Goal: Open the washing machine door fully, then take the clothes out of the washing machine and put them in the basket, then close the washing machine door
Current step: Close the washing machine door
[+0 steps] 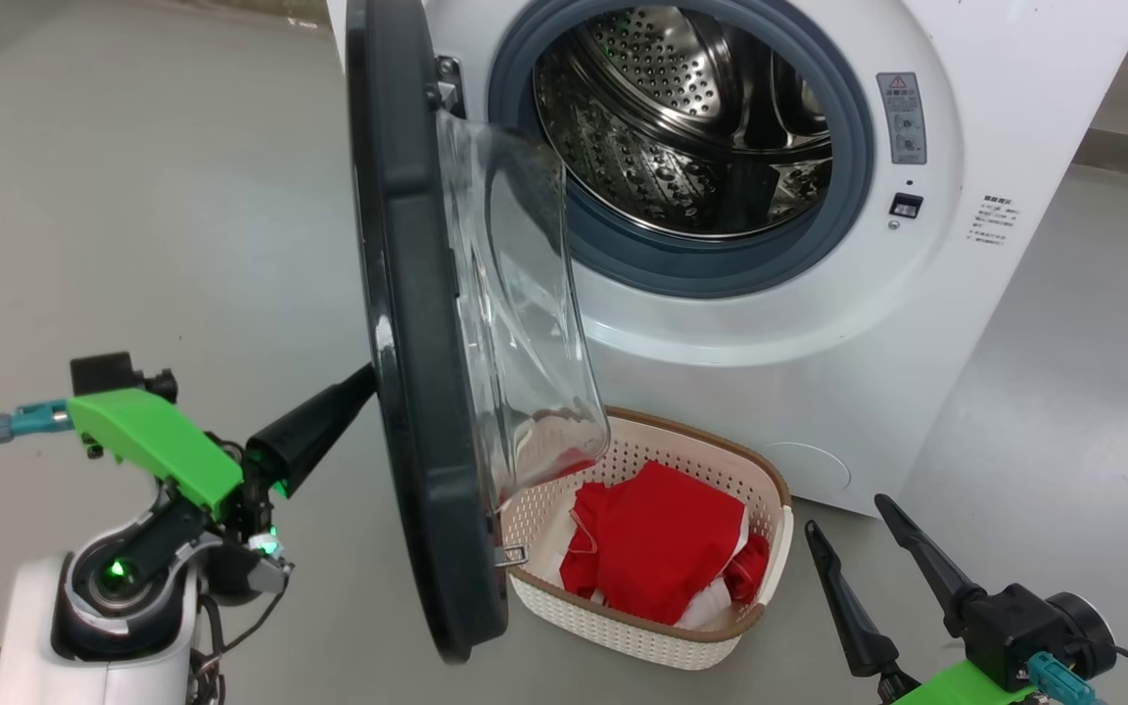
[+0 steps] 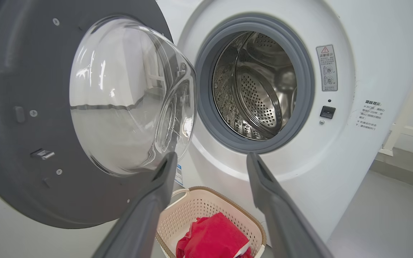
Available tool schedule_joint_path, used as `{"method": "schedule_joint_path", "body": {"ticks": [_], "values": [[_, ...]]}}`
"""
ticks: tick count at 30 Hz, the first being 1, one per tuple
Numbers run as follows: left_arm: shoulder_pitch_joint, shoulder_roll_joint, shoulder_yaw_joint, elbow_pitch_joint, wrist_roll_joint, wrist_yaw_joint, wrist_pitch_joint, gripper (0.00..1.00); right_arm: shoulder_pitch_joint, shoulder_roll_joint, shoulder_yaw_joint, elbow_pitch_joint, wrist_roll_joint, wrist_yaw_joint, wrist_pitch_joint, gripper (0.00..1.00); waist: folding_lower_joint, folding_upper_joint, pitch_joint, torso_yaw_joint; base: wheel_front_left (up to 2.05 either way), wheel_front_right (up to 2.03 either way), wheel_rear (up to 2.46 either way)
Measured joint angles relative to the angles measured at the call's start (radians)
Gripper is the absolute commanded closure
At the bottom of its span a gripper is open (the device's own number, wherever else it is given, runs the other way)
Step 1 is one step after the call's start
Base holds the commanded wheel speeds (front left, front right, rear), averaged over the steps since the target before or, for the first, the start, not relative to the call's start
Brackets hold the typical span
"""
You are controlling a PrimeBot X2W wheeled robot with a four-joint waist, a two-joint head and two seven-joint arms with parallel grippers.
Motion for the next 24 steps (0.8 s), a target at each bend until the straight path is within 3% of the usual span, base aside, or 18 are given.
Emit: {"method": "schedule_joint_path", "body": {"ticks": [12, 13, 14, 15, 24], "values": [[0.039, 0.003, -0.027, -0.044, 0.021, -0.009, -0.074, 1.00, 0.000, -0.001, -0.006, 0.000, 0.000, 0.000, 0.000, 0.00, 0.0000, 0.0000, 0.005, -0.012, 0.00, 0.00, 0.00], [0.040, 0.006, -0.029, -0.048, 0.032, -0.017, -0.085, 0.84, 0.000, -0.001, -0.008, 0.000, 0.000, 0.000, 0.000, 0.00, 0.0000, 0.0000, 0.004, -0.012, 0.00, 0.00, 0.00], [0.041, 0.012, -0.033, -0.054, 0.052, -0.028, -0.098, 0.57, 0.000, 0.000, -0.009, 0.000, 0.000, 0.000, 0.000, 0.00, 0.0000, 0.0000, 0.004, -0.012, 0.00, 0.00, 0.00], [0.044, 0.017, -0.038, -0.062, 0.080, -0.043, -0.114, 0.00, 0.000, 0.000, -0.011, 0.001, 0.000, 0.000, 0.000, 0.00, 0.0000, 0.0000, 0.004, -0.012, 0.00, 0.00, 0.00], [0.110, 0.122, -0.114, -0.108, 0.424, -0.194, -0.388, 0.00, -0.001, 0.001, -0.012, 0.003, 0.000, 0.000, 0.000, 0.00, 0.0000, 0.0000, 0.006, -0.019, 0.00, 0.00, 0.00]]}}
